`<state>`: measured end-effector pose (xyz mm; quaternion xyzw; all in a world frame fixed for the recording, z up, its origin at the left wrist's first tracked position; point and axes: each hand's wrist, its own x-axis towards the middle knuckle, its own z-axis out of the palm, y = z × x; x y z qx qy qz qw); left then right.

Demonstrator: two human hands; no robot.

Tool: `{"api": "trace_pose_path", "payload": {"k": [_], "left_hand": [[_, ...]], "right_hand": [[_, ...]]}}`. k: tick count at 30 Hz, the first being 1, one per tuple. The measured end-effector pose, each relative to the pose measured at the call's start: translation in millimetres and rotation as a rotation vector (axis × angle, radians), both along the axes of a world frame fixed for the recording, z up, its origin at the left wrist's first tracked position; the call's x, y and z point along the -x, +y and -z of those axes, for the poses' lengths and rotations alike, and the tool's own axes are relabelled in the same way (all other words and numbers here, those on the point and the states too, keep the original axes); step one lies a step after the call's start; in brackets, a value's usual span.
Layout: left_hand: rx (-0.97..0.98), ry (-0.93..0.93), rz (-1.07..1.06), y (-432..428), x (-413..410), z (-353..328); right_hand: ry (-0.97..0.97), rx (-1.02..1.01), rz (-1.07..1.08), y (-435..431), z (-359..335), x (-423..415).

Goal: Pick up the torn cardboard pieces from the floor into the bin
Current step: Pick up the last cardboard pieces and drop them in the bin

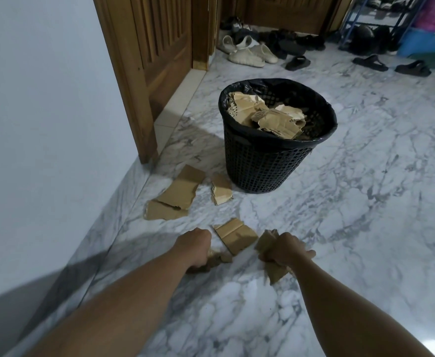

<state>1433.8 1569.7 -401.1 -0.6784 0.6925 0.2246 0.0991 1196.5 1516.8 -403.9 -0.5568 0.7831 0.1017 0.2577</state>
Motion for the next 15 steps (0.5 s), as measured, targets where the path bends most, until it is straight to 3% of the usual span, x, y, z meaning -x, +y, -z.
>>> {"api": "trace_pose_path", "payload": {"k": [4,7,9,12,15], "left_hand": [[-0.066,-0.035,0.015,4,-3,-1],[-0.07,-0.071,-0.023,3,-20,5],[-0.009,-0.151,-0.03,3,-37,6],[0.207,-0.233,-0.008,1,-60,5],[0.31,-0.219,-0.013,-11,-76,12]], "right_hand": [[-0.168,0.112,0.188,-16,-19,-9],[-0.423,0.051,0.096,-40,-8,-19],[-0.392,-0.008,-0.033,-43,2,-39],[-0.135,-0.048,-0.299,-16,-8,-75],[-0.104,0.032,-0.342,-6,2,-89]]}}
